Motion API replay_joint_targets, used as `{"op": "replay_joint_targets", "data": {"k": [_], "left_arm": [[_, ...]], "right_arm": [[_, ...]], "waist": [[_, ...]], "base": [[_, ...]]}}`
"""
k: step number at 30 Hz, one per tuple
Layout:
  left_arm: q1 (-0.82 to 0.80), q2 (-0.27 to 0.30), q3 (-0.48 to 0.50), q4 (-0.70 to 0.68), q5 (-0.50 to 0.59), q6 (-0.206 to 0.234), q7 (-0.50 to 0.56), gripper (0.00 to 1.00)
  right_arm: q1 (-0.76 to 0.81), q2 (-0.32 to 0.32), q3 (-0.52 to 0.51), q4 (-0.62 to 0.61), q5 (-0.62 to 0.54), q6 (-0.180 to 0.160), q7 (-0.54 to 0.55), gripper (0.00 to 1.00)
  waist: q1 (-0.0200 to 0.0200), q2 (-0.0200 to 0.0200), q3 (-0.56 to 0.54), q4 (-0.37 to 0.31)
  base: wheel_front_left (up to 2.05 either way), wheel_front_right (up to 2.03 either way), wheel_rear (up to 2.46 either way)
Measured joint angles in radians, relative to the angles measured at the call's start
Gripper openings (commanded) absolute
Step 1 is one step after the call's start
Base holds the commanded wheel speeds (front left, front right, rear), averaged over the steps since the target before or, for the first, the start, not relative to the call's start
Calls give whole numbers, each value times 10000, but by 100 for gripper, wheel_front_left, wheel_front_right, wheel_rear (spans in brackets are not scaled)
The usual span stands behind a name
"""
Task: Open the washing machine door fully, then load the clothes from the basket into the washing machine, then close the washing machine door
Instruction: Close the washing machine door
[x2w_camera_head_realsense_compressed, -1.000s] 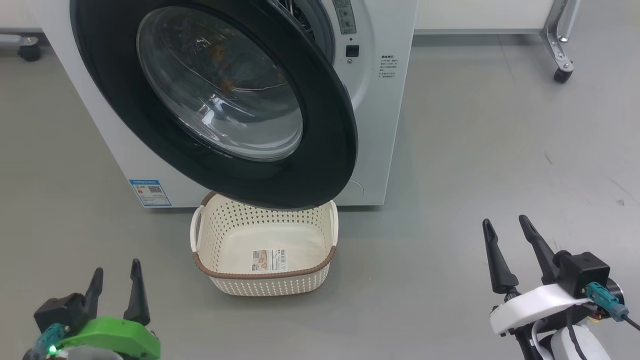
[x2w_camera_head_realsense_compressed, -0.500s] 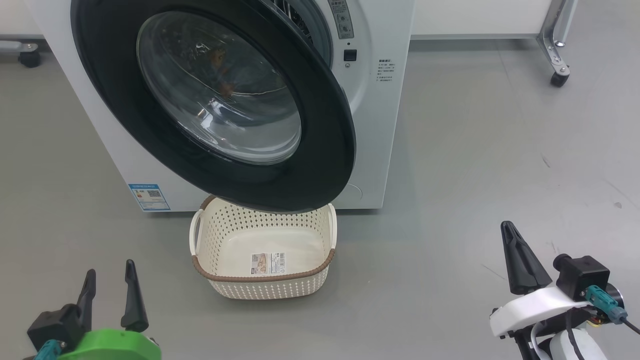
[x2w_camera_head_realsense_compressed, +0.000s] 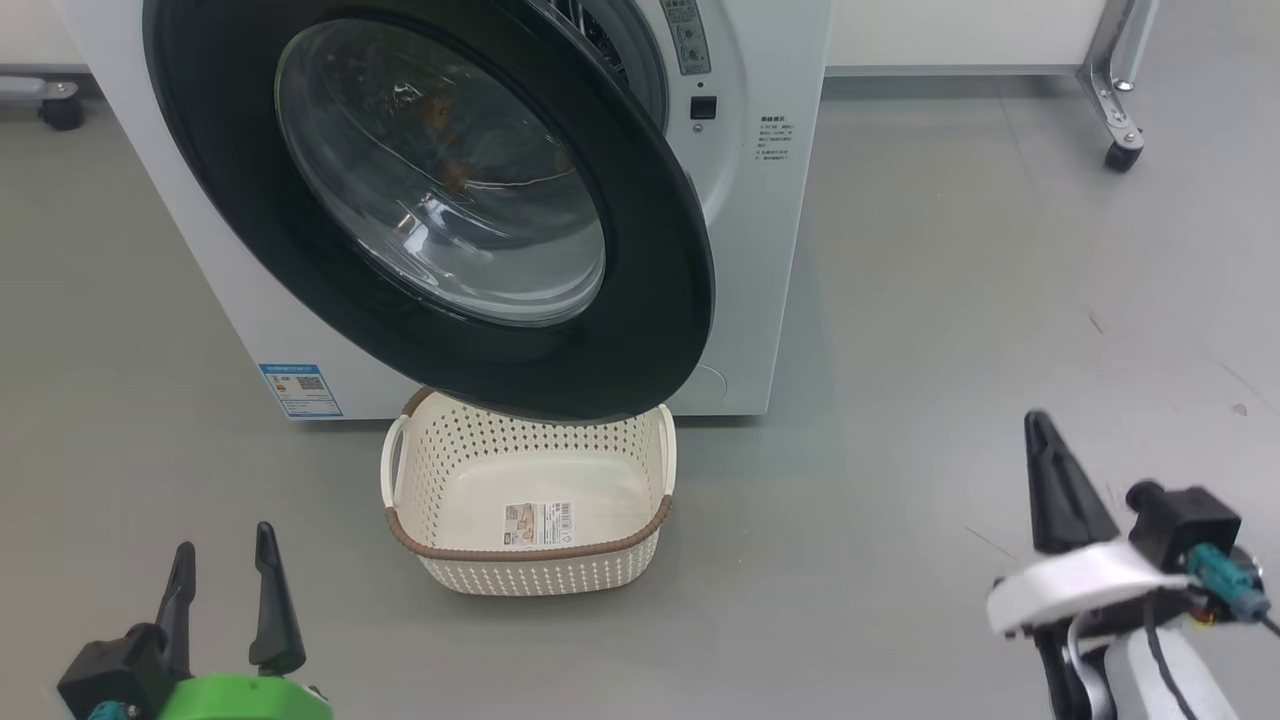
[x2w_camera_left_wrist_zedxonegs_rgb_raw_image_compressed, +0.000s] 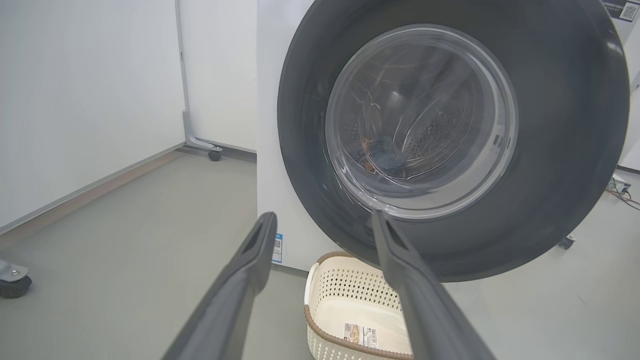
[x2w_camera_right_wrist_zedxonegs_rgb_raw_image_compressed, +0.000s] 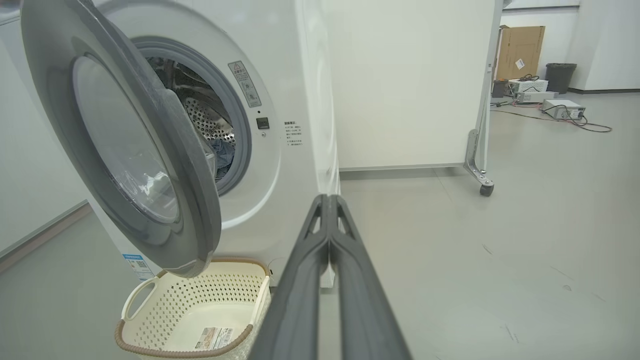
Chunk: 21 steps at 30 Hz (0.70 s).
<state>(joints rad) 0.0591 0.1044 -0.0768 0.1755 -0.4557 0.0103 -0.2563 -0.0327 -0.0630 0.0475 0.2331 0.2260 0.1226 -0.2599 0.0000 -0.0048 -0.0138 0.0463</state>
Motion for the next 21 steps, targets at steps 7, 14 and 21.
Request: {"op": "replay_joint_targets", "data": {"k": [7, 14, 21], "left_arm": [[120, -226, -92, -240, 134, -75, 0, 100], [134, -291, -255, -355, 347, -247, 0, 100], [126, -368, -451, -575, 449, -374, 0, 100]], "right_arm": [[-1545, -15, -115, -961, 19, 0, 0, 0], [-3545, -31, 1396, -2247, 40, 0, -4, 0], [-3978, -29, 4399, -2079, 412, 0, -10, 0]], "waist": [[0, 0, 65, 156], [0, 0, 212, 418], [0, 0, 541, 759]], "base": [[0, 0, 0], [0, 0, 0], [0, 0, 0]]}}
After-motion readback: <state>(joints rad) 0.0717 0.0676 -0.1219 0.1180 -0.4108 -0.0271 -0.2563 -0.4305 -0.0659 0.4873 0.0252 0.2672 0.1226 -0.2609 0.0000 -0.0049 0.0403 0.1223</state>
